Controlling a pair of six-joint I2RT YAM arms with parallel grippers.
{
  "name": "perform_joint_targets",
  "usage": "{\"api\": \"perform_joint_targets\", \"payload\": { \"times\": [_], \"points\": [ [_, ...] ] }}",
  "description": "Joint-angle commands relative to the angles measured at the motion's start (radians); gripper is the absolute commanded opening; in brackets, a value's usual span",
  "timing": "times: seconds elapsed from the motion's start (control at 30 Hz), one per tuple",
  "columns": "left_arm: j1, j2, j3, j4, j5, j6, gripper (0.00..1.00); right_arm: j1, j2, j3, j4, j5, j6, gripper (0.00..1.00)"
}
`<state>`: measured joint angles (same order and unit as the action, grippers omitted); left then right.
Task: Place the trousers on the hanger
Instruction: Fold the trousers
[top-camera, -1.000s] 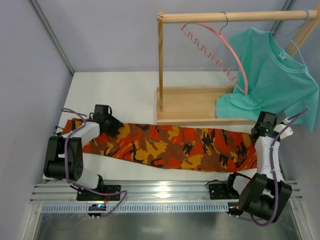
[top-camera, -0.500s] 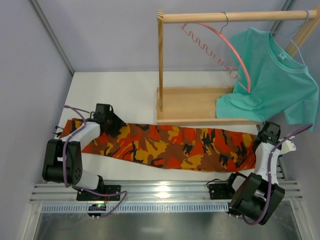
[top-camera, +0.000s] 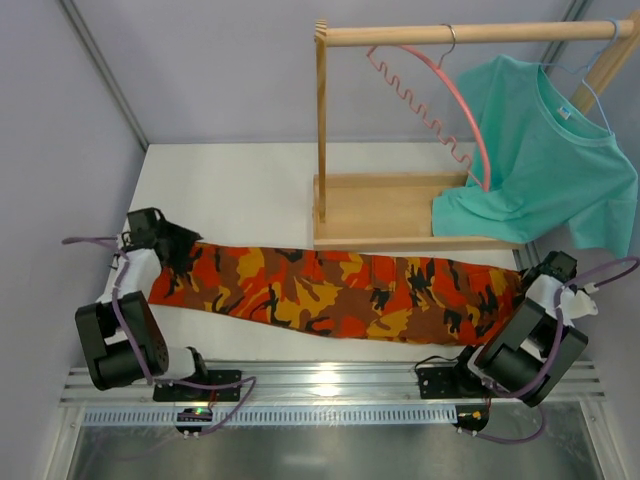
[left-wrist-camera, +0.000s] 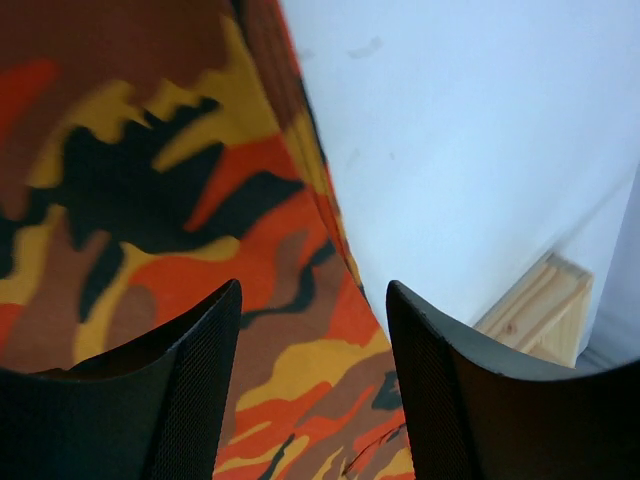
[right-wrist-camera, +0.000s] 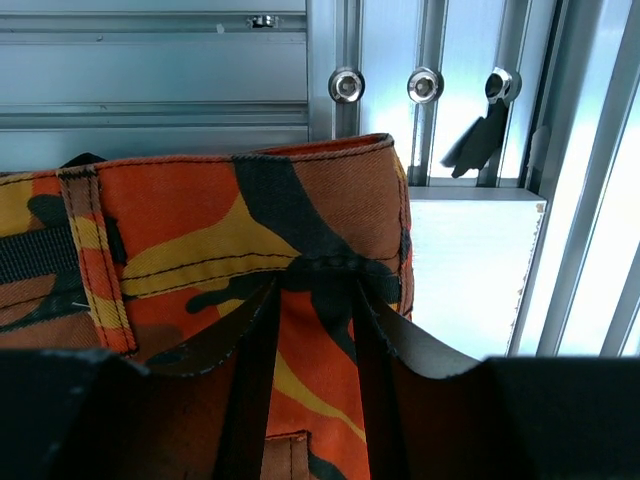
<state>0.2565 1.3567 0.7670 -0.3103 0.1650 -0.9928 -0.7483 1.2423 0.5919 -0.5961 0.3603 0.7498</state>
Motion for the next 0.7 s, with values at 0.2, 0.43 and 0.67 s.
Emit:
{"api": "perform_joint_targets", "payload": {
  "times": [0.2,0.43,0.67],
  "points": [
    [0.315,0.013,0.003,-0.043,-0.001,0.045,0.69,-0.013,-0.207,0.054,0.002,-0.23,-0.052,0.4],
    [0.398,-0.001,-0.009,-0.104,-0.156,0.086,0.69,0.085,-0.305,0.114,-0.024,-0.305,-0.07,0.45],
    [0.527,0.016,-0.109,0.042,-0.084,0.029,0.73,0.216,-0.343,0.146,-0.041,-0.328,-0.09,0.51]
  ]
}}
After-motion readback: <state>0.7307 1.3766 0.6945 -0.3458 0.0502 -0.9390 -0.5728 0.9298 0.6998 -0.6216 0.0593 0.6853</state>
